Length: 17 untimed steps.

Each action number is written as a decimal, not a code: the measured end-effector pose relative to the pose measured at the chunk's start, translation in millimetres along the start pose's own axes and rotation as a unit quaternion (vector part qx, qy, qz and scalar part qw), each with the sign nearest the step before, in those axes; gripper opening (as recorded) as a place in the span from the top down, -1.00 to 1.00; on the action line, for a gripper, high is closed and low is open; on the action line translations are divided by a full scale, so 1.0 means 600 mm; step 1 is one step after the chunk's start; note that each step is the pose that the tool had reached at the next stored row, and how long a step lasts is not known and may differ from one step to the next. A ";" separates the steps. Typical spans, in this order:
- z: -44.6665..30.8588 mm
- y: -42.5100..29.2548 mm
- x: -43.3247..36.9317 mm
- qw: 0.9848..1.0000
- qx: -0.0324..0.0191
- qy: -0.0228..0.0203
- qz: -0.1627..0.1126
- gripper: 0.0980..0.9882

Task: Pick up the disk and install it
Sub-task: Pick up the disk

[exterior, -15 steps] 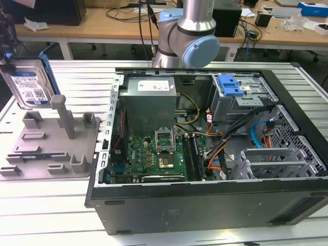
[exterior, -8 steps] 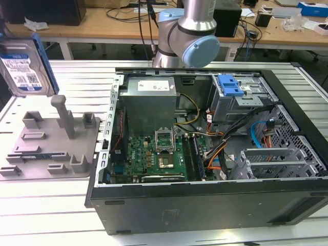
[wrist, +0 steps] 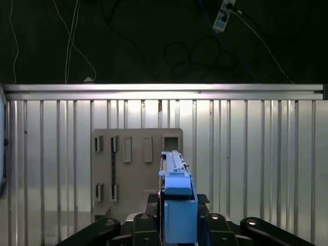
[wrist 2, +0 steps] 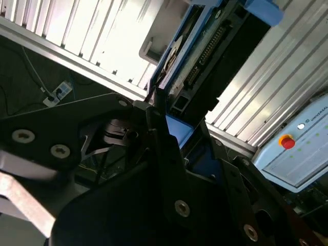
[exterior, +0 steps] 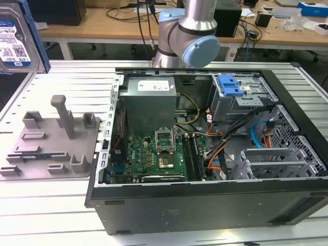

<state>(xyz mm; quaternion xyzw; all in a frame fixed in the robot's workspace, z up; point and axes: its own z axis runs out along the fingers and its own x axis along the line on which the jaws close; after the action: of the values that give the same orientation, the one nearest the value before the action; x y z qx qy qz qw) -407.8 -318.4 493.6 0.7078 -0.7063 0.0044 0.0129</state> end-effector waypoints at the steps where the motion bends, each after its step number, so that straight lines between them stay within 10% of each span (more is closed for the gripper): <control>1: -0.006 -0.011 0.009 1.000 0.000 0.000 0.000 0.40; 17: -0.009 -0.149 0.060 1.000 0.000 0.000 0.000 0.40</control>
<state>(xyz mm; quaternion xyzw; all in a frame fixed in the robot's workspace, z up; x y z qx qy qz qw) -318.1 -354.1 498.9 0.7078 -0.7063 0.0043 0.0129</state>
